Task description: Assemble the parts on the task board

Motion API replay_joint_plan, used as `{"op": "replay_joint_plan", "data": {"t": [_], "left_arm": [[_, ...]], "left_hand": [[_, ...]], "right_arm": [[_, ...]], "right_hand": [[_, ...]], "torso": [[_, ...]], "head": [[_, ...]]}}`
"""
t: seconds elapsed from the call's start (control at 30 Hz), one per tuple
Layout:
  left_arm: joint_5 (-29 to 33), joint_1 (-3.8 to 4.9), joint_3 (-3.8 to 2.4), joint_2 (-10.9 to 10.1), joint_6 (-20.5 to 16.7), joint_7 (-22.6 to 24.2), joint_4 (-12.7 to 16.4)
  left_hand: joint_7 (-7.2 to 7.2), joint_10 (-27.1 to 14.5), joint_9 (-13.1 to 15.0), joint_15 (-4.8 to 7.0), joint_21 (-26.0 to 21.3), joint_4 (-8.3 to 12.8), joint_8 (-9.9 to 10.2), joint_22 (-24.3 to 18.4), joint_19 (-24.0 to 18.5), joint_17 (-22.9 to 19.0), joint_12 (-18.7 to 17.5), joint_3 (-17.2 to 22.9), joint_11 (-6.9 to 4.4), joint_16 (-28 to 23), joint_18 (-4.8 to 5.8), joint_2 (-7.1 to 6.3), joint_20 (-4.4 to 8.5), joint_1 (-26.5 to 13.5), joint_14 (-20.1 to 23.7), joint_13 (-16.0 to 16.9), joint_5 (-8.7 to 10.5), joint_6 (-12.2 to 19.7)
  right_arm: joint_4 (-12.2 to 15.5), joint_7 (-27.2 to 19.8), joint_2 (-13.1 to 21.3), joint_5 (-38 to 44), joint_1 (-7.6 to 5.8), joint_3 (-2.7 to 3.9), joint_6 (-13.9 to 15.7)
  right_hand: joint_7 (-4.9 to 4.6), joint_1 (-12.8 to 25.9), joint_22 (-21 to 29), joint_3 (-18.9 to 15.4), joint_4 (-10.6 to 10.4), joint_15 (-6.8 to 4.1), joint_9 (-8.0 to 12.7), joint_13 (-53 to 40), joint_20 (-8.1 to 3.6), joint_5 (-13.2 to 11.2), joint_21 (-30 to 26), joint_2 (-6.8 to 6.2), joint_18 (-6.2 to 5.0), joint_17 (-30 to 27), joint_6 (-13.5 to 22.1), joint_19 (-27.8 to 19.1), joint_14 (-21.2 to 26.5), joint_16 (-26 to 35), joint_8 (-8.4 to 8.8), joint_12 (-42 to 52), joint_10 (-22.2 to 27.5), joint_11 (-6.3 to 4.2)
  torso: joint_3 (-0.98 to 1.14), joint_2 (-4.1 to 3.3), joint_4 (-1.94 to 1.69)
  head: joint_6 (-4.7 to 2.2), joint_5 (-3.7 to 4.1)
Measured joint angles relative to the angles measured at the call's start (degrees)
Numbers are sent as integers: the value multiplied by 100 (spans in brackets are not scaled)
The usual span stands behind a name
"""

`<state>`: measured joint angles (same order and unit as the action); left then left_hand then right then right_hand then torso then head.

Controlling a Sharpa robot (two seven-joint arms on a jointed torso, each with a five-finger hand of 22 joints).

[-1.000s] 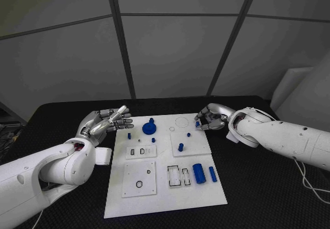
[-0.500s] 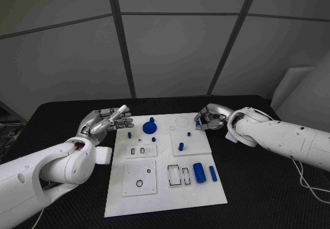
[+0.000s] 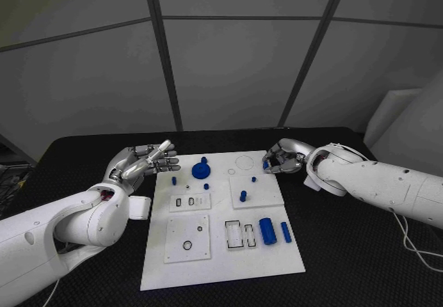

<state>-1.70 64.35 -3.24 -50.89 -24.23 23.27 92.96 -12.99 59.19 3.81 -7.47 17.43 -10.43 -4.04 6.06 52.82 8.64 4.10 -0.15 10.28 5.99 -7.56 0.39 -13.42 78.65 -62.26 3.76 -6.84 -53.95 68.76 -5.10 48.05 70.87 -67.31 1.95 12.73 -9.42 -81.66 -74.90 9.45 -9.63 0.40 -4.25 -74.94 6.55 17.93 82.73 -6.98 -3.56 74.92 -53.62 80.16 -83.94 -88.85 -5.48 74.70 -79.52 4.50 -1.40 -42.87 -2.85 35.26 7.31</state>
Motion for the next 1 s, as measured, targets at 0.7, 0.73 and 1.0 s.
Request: {"op": "replay_joint_plan", "data": {"t": [0.7, 0.73, 1.0], "left_arm": [[0, -5, 0, -3, 0, -7, -1], [0, -5, 0, -3, 0, -7, -1], [0, -17, 0, -16, 0, -13, -8]], "left_hand": [[0, 0, 0, 0, 0, 0, 0, 0, 0, -1, 0, 0, 0, 0, 0, 0, 0, 0, 0, 0, 0, 0], [0, 0, 0, 0, 0, 0, 0, 1, 0, -1, 0, 0, 0, 0, 0, 0, 0, 0, 0, 0, 0, 0], [0, 0, 0, 0, 0, 0, 0, -6, 0, 10, 0, 0, 0, 0, 0, 0, 0, 0, 0, 0, 0, 0]], "right_arm": [[19, -81, -12, -94, 1, 0, 81], [31, -84, -12, -103, 1, 0, 102], [539, -49, 171, -156, 2, 15, 339]], "right_hand": [[237, -118, -4, 101, 102, -186, -114, 1, -125, -234, 46, 307, 0, -1, -750, 125, -1, 0, -484, 178, -175, -217], [237, -119, -4, 105, 106, -186, -114, 1, -125, -234, 46, 319, 0, -1, -750, 125, -1, 0, -484, 178, -175, -217], [243, -142, -3, 157, 159, -186, -113, 1, -167, -141, 46, 341, 0, -1, -745, 124, -1, 0, -482, 178, -195, -237]], "torso": [[0, 1, 0], [0, 1, 0], [-1, 8, 10]], "head": [[24, -5], [23, -7], [14, -23]]}}
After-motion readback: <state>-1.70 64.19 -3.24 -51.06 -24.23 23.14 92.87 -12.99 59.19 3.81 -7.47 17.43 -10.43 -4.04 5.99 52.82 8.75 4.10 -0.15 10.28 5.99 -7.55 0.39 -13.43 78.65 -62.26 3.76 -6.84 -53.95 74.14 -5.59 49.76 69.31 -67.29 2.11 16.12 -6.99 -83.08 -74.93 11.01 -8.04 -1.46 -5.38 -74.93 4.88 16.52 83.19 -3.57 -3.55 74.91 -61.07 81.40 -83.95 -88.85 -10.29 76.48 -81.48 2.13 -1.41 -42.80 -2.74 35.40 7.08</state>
